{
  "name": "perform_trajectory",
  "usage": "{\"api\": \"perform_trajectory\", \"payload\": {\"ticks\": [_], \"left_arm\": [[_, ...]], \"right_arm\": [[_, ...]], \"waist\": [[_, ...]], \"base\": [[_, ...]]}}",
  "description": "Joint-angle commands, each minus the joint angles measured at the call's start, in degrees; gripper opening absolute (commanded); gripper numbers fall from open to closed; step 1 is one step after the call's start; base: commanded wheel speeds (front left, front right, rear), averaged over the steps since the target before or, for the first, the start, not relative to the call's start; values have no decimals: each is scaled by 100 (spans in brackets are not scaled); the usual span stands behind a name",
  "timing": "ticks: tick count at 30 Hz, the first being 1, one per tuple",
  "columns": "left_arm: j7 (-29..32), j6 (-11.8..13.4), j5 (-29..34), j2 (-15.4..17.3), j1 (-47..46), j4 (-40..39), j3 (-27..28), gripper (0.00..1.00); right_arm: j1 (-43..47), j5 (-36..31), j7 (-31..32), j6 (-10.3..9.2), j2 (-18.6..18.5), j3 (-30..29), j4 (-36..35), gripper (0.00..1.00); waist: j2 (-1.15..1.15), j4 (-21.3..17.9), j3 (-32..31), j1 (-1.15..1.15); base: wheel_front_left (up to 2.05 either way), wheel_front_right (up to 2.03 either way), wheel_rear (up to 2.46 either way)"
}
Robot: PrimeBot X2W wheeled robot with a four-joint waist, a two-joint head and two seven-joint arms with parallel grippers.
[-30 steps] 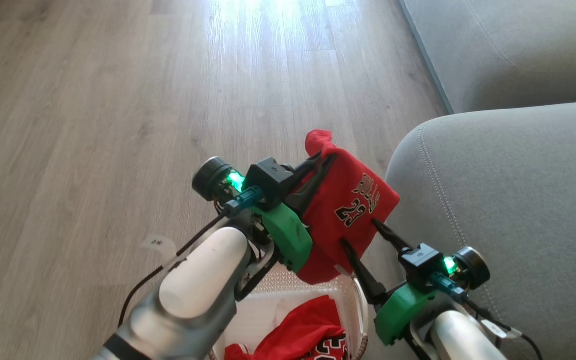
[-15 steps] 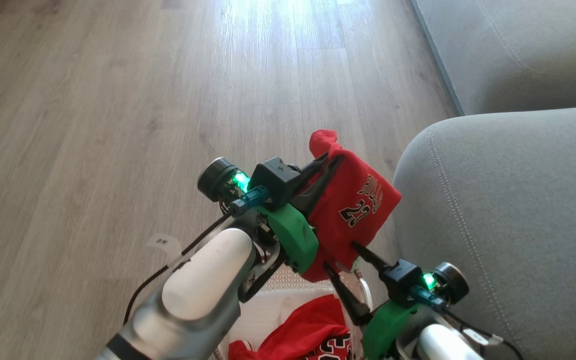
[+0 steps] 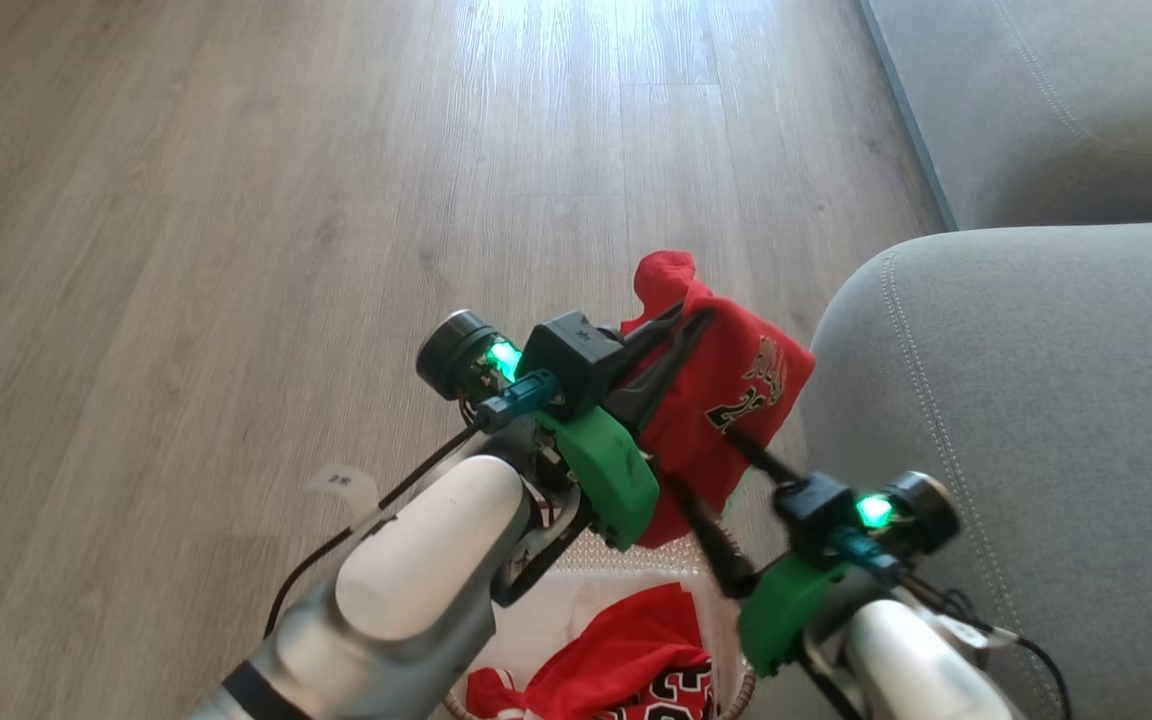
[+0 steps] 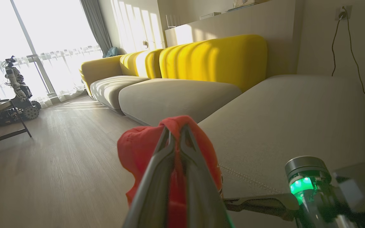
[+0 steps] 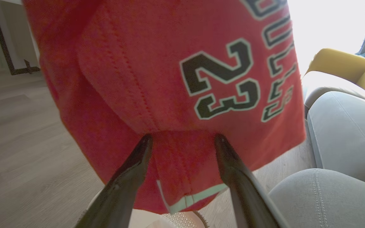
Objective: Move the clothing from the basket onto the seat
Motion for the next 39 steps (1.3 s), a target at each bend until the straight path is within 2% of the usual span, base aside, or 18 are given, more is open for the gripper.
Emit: {"api": "perform_trajectory", "payload": {"ticks": [1,5,13,14,15,16,17,30,31,32,33,34,39], "left_arm": [[25,51,-47,62,-393,-212,165,0],[36,99,-108,61,-415,-226,114,0],[16,159,-208,61,-424,-234,29,0],[14,167,-221,61,-414,-225,23,0],[11,174,-235,61,-406,-215,19,0],[5,180,-244,61,-401,-203,16,0],[2,189,-253,61,-398,-186,17,0],[-190,298,-396,191,-295,158,165,0],[-219,309,-420,198,-276,187,187,4],[-243,314,-450,204,-252,216,208,31],[-269,322,-473,215,-229,243,226,45],[-349,344,-508,237,-181,281,264,100],[-542,378,-581,267,-57,379,329,100]], "right_arm": [[-390,-50,-31,-2,58,306,-205,100],[-454,5,-31,-2,58,603,-133,100],[-524,38,-31,-2,58,215,-267,100],[-521,58,-31,-2,58,176,-282,65],[-517,83,-31,-2,58,153,-290,37],[-519,88,-31,-2,58,144,-290,4],[-522,74,-31,-2,58,128,-295,0],[-468,85,-31,-2,58,-199,-396,0],[-475,63,-31,-2,58,-244,-418,0],[-487,41,-31,-2,58,-297,-437,0],[-502,23,-31,-2,58,-363,-458,0],[-543,-33,-31,-2,58,-504,-493,0],[-631,-185,-31,-2,58,-844,-574,0]], "waist": [[0,11,4,0],[0,27,14,0],[0,39,49,0],[0,38,52,0],[0,37,56,0],[0,33,61,0],[0,28,65,0],[0,-225,152,0],[0,-267,162,0],[0,-312,170,0],[0,-364,180,0],[0,-477,195,0],[0,-773,225,0]], "base": [[0,0,0],[0,0,0],[0,0,0],[0,0,0],[0,0,0],[0,0,0],[0,0,0],[0,0,0],[0,0,0],[0,0,0],[0,0,0],[0,0,0],[0,0,0]]}}
